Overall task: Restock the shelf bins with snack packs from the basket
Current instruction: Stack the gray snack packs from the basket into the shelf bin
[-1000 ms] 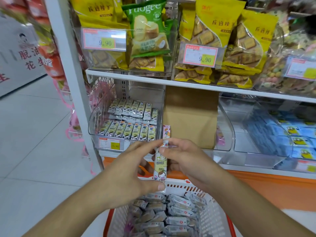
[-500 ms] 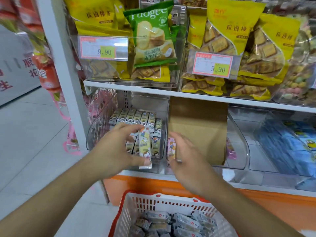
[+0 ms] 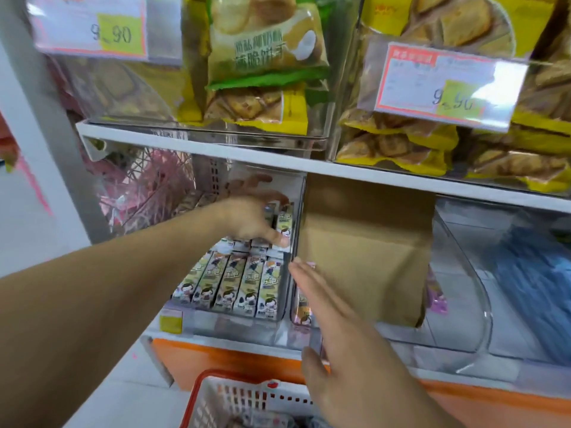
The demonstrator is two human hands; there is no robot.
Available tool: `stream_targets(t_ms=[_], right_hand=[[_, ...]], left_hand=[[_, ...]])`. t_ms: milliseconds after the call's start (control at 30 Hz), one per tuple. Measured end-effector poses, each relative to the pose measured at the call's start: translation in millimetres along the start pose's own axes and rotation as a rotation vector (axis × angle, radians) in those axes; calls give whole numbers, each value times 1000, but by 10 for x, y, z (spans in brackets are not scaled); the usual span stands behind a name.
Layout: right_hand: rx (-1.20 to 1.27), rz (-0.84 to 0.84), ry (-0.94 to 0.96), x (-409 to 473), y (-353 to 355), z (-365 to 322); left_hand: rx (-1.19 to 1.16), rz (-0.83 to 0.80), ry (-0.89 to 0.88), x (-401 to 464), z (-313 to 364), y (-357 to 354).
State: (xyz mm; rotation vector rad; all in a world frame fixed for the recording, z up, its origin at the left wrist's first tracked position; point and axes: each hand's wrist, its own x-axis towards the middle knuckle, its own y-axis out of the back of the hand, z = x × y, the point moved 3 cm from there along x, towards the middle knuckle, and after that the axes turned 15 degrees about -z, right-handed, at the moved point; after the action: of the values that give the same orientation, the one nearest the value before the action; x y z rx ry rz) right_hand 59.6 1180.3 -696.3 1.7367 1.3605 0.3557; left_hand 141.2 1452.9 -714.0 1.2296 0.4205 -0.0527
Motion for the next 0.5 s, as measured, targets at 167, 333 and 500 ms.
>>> stream_targets(t_ms=[167, 333, 500], right_hand=[[12, -45, -7, 6, -22, 19], [19, -77, -61, 8, -54, 17], [31, -75, -56, -7, -66, 9]], left_hand=[[15, -81, 38, 133, -108, -38], [47, -114, 102, 127, -93, 21], [11, -159, 125, 43, -11, 13]])
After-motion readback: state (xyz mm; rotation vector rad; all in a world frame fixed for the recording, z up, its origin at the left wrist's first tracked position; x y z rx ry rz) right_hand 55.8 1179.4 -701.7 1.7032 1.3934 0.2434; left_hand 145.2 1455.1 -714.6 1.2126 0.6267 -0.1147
